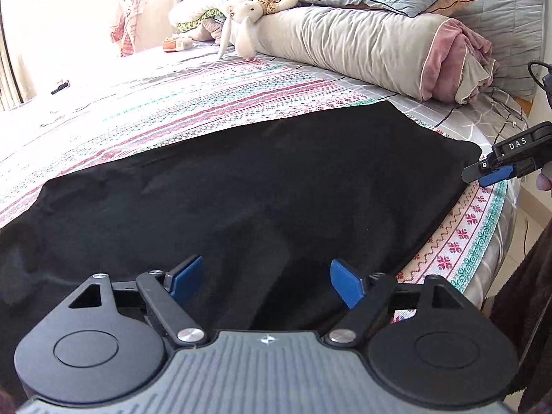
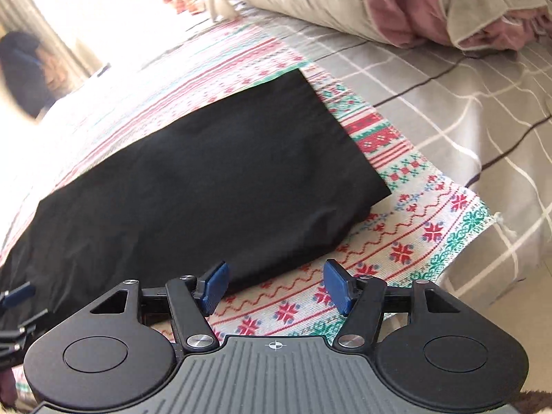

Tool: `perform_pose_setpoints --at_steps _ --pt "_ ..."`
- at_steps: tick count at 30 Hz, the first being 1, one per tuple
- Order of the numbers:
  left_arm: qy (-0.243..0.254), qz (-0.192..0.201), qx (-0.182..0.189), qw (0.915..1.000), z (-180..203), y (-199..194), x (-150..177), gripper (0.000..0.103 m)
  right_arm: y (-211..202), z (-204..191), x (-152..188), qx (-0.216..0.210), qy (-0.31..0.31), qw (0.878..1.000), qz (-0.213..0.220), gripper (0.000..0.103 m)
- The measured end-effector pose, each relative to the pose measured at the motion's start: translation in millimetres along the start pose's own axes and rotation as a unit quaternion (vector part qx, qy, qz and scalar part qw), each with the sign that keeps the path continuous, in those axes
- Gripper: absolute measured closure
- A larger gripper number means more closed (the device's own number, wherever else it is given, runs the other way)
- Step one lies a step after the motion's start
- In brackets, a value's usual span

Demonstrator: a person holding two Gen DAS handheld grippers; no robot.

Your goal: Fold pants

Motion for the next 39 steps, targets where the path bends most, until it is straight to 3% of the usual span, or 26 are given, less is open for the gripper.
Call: perform_pose_setpoints --at_steps 8,13,16,20,27,29,33,39 --pt "0.004 -0.002 -0.006 1.0000 12.1 13.0 -7.7 0.001 7.7 7.2 -10.9 0.005 0.048 0.998 0.030 0.042" --pt "-0.010 0.000 0.001 0.9999 9.2 19.2 -14.8 0.001 16.7 -0.6 -18.6 0.043 0.060 0.995 0.064 0.042" --pt "-0.031 0.000 0.011 0.9995 2.9 20.5 -17.2 0.001 25.7 -11.9 -20.6 0.091 0.038 0.991 0.092 0.046" --pt "-0.058 -0.001 0.017 0.9982 -4.4 22.6 -20.4 0.001 37.6 -29.4 -17.5 0.153 -0.015 0.980 0.124 0.064" --pt "-0.098 -0.005 0.036 0.9946 -16.7 22.4 -18.3 0.001 40.5 -41.0 -18.4 0.144 -0.042 0.980 0.131 0.097" --pt "-0.114 -0.007 0.045 0.9925 -23.0 22.6 -17.8 0.001 39.7 -44.4 -20.1 0.141 -0.040 0.981 0.131 0.099" --pt "-0.160 -0.007 0.078 0.9839 -40.0 21.5 -17.2 0.001 30.4 -68.9 -24.8 0.134 -0.072 0.977 0.151 0.099" --pt "-0.271 -0.008 0.159 0.9492 -74.3 24.0 -12.2 0.001 17.7 -147.3 -24.2 0.091 -0.189 0.962 0.177 0.099"
Point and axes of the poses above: each gripper's, at about its wrist camera, not at the fingertips, and y roughly the way its jaws point, z to its right, x to its underside, the point moved 5 cm from there along y, roughly the way its jaws point, and after that the axes turned 7 degrees about -z, right-handed, at the moved point
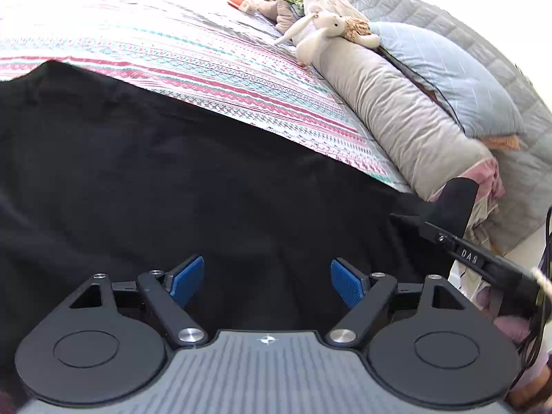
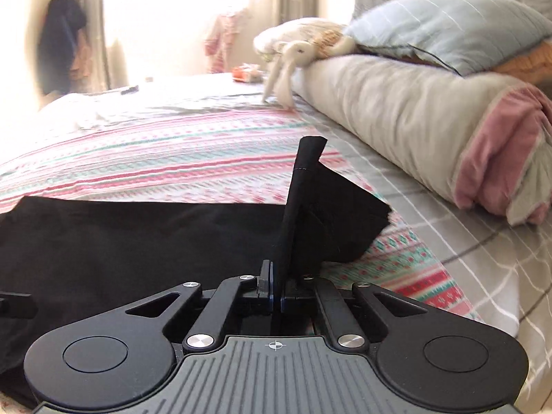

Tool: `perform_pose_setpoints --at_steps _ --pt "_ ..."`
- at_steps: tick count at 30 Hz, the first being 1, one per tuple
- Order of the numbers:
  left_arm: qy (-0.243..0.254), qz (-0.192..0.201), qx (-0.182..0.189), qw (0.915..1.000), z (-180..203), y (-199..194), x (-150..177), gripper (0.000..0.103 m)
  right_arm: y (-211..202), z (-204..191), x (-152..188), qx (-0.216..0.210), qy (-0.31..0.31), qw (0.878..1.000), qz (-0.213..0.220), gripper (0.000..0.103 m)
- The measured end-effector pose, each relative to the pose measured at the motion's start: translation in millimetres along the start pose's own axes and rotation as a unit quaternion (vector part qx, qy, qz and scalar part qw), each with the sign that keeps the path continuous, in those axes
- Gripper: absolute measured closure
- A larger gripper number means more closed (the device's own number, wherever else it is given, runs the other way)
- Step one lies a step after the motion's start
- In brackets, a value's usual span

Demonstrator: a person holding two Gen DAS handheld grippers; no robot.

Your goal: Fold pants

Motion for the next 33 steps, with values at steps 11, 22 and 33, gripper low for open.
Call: perform_pose_setpoints --at_steps 11,22,33 --pt "-0.122 0.032 0.057 0.9904 -46.4 -30.0 -10.5 0.001 -9.6 -159.3 20.8 -0.143 -0.221 0.965 -0.016 0.099" --pt "-0.181 0.014 0.094 0.9788 -69.8 -32.0 -5.1 0.003 -4.0 -211.0 61.3 -0.166 -0.324 0.931 -0.018 0.093" --pt "-0.156 -0.025 0.153 0.9755 -52.9 -26.2 -4.5 0.003 -35.3 -208.5 71.7 -0.180 -0.348 0.920 0.002 0.058"
Point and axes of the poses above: each gripper's, at about its wrist camera, not at the fingertips, and y roughly the way its jaws point, z to its right, x to its underside, the point moved 5 cm from there along y, roughly the way its jaws point, and after that the axes turned 7 degrees about -z, right-handed, at the moved point
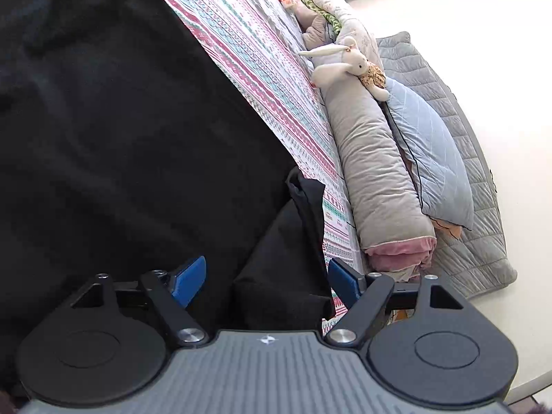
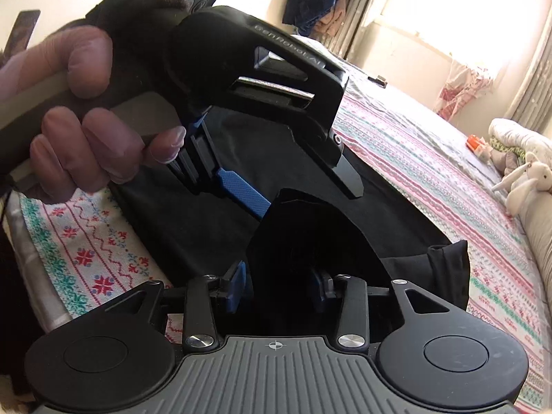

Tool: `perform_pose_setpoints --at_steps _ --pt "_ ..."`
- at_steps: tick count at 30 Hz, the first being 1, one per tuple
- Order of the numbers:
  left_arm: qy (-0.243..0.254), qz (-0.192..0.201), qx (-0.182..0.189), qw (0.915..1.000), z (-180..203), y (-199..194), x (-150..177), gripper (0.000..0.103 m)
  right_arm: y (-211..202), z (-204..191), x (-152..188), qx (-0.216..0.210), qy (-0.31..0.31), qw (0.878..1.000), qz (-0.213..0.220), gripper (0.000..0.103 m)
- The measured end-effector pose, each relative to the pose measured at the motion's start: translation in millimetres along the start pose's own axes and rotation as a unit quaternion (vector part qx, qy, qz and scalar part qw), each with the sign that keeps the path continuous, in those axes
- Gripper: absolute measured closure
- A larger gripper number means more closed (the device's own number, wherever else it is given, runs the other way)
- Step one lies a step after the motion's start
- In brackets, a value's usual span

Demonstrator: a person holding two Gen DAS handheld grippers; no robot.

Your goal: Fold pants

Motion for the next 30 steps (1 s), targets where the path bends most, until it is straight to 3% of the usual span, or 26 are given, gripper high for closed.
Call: perform_pose_setpoints --at_steps 3,8,11,13,16,19,23,26,30 --pt "0.042 -0.016 0.000 0.9990 10.7 1.1 3.7 0.003 -21.2 16.1 3.1 -0.058 0.041 0.997 -0.008 0.036" --pt "0.127 -0.026 -0.039 0.9908 26.8 2.2 13.5 0.003 -56.0 48.0 19.9 -0.098 0.119 0.988 -0.016 0.036" --pt "0.197 -0.022 -0.088 0.9761 39.0 6.2 21.9 0.003 -65.1 83.5 39.9 -0.108 0.213 0.971 -0.025 0.036" --pt "0.245 -0.023 -0.122 0.9615 45.8 11.7 29.0 0.003 -63.2 108.7 54.8 -0.122 0.287 0.950 -0.031 0.036" --pt "0.298 -0.020 -0.166 0.9397 53.6 24.3 38.4 0.003 -51.5 133.7 74.0 -0.170 0.393 0.903 -0.042 0.035" --pt "0.325 -0.016 -0.193 0.9256 53.5 35.3 44.4 0.013 -33.7 139.7 84.3 -0.218 0.463 0.858 -0.051 0.034" --pt "0.343 -0.018 -0.217 0.9135 53.8 46.7 49.3 0.037 -10.9 140.7 87.4 -0.265 0.530 0.804 -0.057 0.034" --pt "0.358 -0.011 -0.231 0.9048 56.0 46.2 52.5 0.048 4.9 143.2 88.5 -0.285 0.572 0.768 -0.048 0.034" --pt "0.359 -0.002 -0.234 0.9033 55.3 41.1 52.1 0.056 19.0 147.3 92.5 -0.276 0.618 0.734 -0.042 0.034"
Point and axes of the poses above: each gripper's, at about its wrist camera, not at the fingertips, and y roughly the way its jaws point, z to its right, x to its underside, the point moved 5 cm from there along y, roughly the way its jaws point, and after that the axes turned 7 degrees about -z, right-handed, at the moved point
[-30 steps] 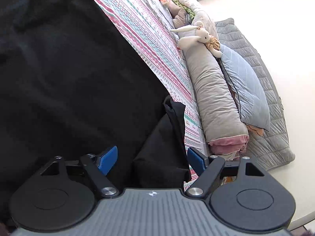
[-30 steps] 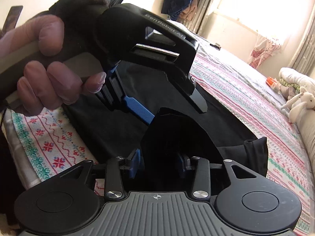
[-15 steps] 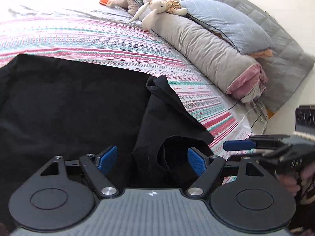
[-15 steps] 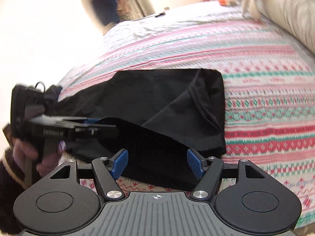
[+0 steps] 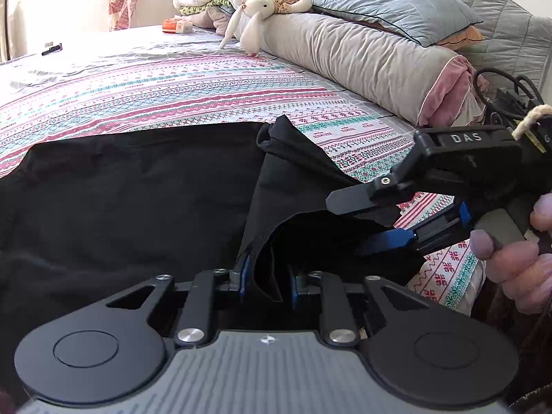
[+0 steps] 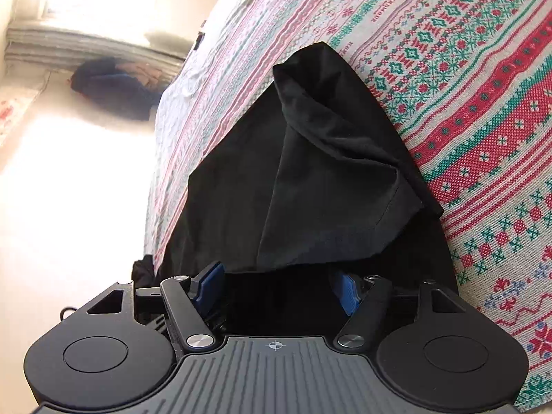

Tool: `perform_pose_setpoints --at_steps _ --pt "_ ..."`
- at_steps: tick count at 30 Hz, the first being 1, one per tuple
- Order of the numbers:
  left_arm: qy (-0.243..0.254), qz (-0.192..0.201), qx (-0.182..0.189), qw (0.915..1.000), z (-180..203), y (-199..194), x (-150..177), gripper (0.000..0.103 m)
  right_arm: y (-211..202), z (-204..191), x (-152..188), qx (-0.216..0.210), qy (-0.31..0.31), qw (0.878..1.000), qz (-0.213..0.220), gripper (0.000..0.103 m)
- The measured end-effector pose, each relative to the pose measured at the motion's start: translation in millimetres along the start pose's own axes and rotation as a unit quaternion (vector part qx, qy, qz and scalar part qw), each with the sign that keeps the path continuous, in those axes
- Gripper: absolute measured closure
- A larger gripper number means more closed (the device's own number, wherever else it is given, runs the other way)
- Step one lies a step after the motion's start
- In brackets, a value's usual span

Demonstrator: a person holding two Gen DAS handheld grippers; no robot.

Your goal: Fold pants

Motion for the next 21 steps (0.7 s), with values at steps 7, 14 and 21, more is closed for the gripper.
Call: perform_pose_setpoints --at_steps 7,14,21 --pt "-0.005 -0.001 0.004 1.0000 -1.9 -2.1 2.5 0.058 4.1 7.3 -7.1 0.045 0.030 0.997 0.063 0.088" --pt "-0.006 0.040 -0.007 0.9992 6.6 -13.0 -1.5 0.008 7.4 -33.5 -16.1 0.093 -0.081 0.988 0.089 0.100" --pt "-0.050 0.010 -0.051 0.9974 -3.7 -2.7 -11.5 0.032 17.7 -118.8 -23.8 0.158 -0.264 0.947 0.088 0.100"
Point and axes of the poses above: each gripper's, at about its wrist camera, not at the fingertips, and y roughly the way its jaws point, z to its right, x to its underside, the point moved 5 cm from there along y, roughly the way its jaws point, and after that the axes turned 7 degrees about -z, right-handed, at the moved point
